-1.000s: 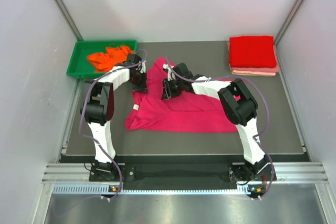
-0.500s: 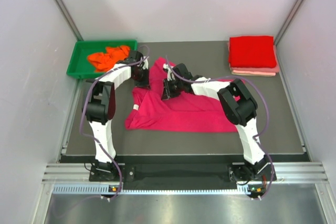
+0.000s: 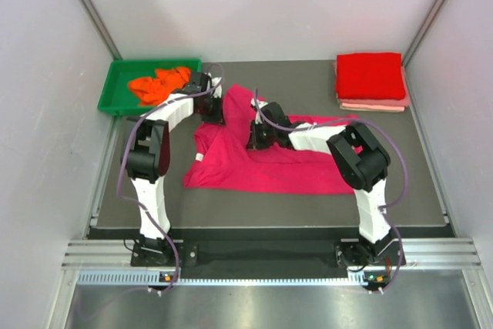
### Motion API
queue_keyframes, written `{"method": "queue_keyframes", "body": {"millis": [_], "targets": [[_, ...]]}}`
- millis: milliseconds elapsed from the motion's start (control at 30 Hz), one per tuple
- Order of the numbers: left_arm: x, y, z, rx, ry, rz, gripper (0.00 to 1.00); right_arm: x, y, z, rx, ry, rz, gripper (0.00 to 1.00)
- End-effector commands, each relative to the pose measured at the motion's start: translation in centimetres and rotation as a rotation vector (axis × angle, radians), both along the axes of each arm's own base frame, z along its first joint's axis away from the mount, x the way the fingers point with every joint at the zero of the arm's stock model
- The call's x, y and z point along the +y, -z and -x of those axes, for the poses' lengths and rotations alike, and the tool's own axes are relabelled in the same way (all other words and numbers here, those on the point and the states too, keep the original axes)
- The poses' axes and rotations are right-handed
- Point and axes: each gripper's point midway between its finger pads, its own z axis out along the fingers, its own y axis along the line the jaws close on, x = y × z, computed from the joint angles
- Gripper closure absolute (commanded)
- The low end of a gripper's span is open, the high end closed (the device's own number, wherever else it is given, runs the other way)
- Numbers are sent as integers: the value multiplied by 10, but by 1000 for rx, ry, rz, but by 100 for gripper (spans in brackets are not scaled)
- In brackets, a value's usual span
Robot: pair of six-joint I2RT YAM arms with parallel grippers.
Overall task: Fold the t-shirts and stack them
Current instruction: Fold the tshirt
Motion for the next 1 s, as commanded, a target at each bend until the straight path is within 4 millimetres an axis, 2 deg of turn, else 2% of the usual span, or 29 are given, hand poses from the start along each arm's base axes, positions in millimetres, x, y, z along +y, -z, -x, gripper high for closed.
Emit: {"method": "queue_keyframes", "body": {"millis": [0,200,400,800,933,967], "targets": [[-19,-26,-26,-140,77,49,100,10,-40,-11,-112,45,-79,100],[-33,-21,-27,-147,148,53,100,6,-50,-11,-139,62,-91,100],[-42,-25,-33,-178,176,74,100,-1,-56,-11,-154,95,-85,100],[-38,-5,-46,-148,173,24,100,-17,-70,-7,-180,140,-64,100],[-41,-14,-49,-159,173,41,94,-22,-72,-4,-174,150,-54,100],[-40,-17,-50,-161,164,36,86,-24,-73,-3,-170,156,-50,100]]}}
